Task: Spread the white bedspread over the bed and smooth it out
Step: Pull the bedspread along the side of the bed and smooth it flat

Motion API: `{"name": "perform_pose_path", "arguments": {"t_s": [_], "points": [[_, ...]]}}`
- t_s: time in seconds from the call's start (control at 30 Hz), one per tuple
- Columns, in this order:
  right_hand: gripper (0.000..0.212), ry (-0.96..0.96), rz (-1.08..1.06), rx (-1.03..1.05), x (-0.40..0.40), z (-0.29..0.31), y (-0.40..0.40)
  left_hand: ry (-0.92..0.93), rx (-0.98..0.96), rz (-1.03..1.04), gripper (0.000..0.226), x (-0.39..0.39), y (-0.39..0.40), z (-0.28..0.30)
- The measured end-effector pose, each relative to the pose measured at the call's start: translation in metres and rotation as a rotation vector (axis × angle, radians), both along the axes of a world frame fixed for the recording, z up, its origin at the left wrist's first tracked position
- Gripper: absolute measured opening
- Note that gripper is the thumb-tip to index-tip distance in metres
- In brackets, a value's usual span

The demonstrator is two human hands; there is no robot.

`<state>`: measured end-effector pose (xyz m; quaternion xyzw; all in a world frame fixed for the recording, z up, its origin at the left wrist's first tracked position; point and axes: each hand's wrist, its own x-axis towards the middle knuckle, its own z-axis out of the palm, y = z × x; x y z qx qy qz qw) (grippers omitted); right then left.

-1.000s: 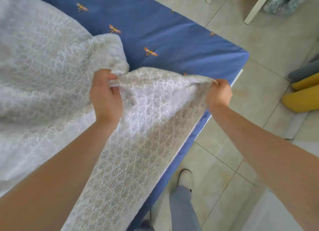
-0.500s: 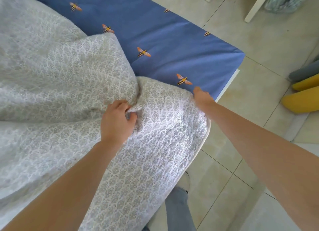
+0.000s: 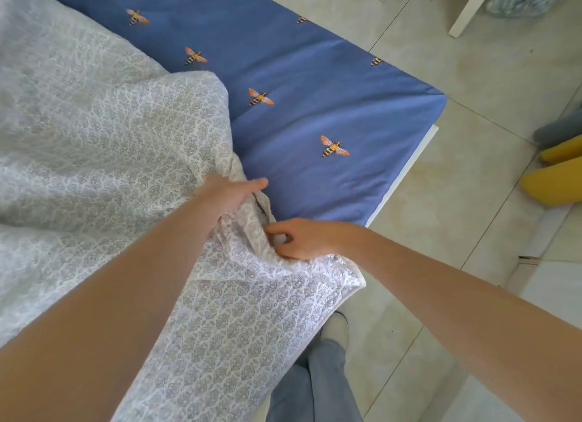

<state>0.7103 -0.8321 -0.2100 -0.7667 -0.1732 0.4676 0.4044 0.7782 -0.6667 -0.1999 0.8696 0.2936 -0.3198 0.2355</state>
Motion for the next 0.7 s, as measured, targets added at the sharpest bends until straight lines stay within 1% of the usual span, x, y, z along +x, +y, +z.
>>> {"name": "perform_pose_path", "arguments": {"t_s": [0.03,0.07,0.1,0.13,0.17,0.2,0.27,0.33,0.37,0.4,0.43,0.47,0.5,0.53,0.57,0.6,0.63,0.7], "points": [[0.048,-0.009,0.025,-0.003,-0.003,0.000,0.003,-0.014,0.042,-0.054,0.092,-0.002,0.001,-0.002],[0.048,-0.020,0.013,-0.010,-0.004,-0.001,0.004,-0.073,0.070,-0.097,0.063,-0.004,0.002,-0.004],[0.045,-0.020,-0.041,-0.022,-0.005,-0.005,0.003,-0.140,0.066,-0.085,0.034,-0.007,0.005,-0.004],[0.041,-0.014,-0.135,-0.028,-0.006,-0.010,0.002,-0.196,0.032,-0.032,0.017,-0.011,0.010,-0.006],[0.040,0.000,-0.260,-0.038,-0.005,-0.017,0.001,-0.226,-0.022,0.042,0.013,-0.016,0.016,-0.009],[0.041,0.020,-0.399,-0.053,-0.004,-0.023,0.000,-0.243,-0.097,0.125,0.014,-0.023,0.023,-0.009],[0.052,0.082,-0.617,-0.125,0.002,-0.030,0.002,-0.290,-0.235,0.194,0.016,-0.036,0.033,-0.005],[0.070,0.167,-0.731,-0.189,0.010,-0.030,0.006,-0.351,-0.376,0.228,0.016,-0.047,0.041,0.001],[0.074,0.207,-0.746,-0.212,0.014,-0.032,0.010,-0.363,-0.446,0.278,0.018,-0.050,0.043,0.003],[0.070,0.231,-0.738,-0.235,0.018,-0.031,0.014,-0.369,-0.512,0.339,0.021,-0.053,0.044,0.005],[0.057,0.244,-0.706,-0.258,0.024,-0.031,0.017,-0.383,-0.575,0.406,0.023,-0.053,0.045,0.006],[0.039,0.224,-0.690,-0.270,0.028,-0.030,0.020,-0.395,-0.644,0.484,0.032,-0.053,0.044,0.009],[0.023,0.165,-0.701,-0.257,0.035,-0.027,0.020,-0.415,-0.709,0.557,0.051,-0.050,0.042,0.013],[0.017,0.085,-0.753,-0.193,0.042,-0.022,0.018,-0.449,-0.770,0.592,0.068,-0.047,0.040,0.018],[0.017,-0.015,-0.853,-0.111,0.052,-0.015,0.011,-0.496,-0.817,0.596,0.073,-0.042,0.037,0.022],[0.017,-0.133,-0.983,-0.031,0.062,-0.004,0.001,-0.546,-0.841,0.586,0.066,-0.034,0.032,0.027],[0.020,-0.247,-1.129,0.036,0.072,0.008,-0.015,-0.596,-0.858,0.569,0.051,-0.023,0.023,0.031],[0.029,-0.382,-1.461,0.136,0.091,0.030,-0.051,-0.693,-0.871,0.501,0.016,0.005,-0.001,0.040]]}}
